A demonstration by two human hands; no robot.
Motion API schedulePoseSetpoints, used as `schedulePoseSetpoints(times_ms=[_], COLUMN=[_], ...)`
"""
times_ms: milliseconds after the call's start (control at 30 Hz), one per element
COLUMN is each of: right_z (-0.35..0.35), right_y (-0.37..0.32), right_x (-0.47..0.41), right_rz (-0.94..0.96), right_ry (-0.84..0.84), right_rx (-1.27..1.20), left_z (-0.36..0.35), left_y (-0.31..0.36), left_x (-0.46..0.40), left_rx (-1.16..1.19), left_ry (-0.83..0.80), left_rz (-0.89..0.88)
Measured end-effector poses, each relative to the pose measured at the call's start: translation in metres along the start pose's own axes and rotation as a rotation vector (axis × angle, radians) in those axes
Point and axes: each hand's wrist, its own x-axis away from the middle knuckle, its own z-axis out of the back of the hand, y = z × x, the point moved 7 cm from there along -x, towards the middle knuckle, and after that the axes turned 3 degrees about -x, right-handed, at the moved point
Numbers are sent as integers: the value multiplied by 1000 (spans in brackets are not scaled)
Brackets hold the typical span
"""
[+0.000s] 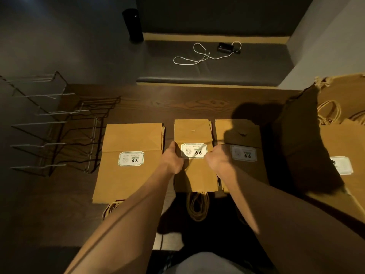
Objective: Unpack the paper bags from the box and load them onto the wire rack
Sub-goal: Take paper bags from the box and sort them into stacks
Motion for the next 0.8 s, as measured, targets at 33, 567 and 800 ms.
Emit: schedulePoseSetpoints(times_ms=[33, 567, 800], right_z=[-3, 108, 261], right_y=[2, -66, -36], right_x=[0, 9, 28], right_rz=[-17, 331, 476], right_ry=[1, 116, 624], right_rx=[31, -279, -377], left_z=[-2, 17, -56], left_y=[-3, 181, 302], left_x=[-1, 31, 68], left_rx=[-66, -128, 18], left_ry=[-10, 257, 208], left_rz=[22, -354, -582])
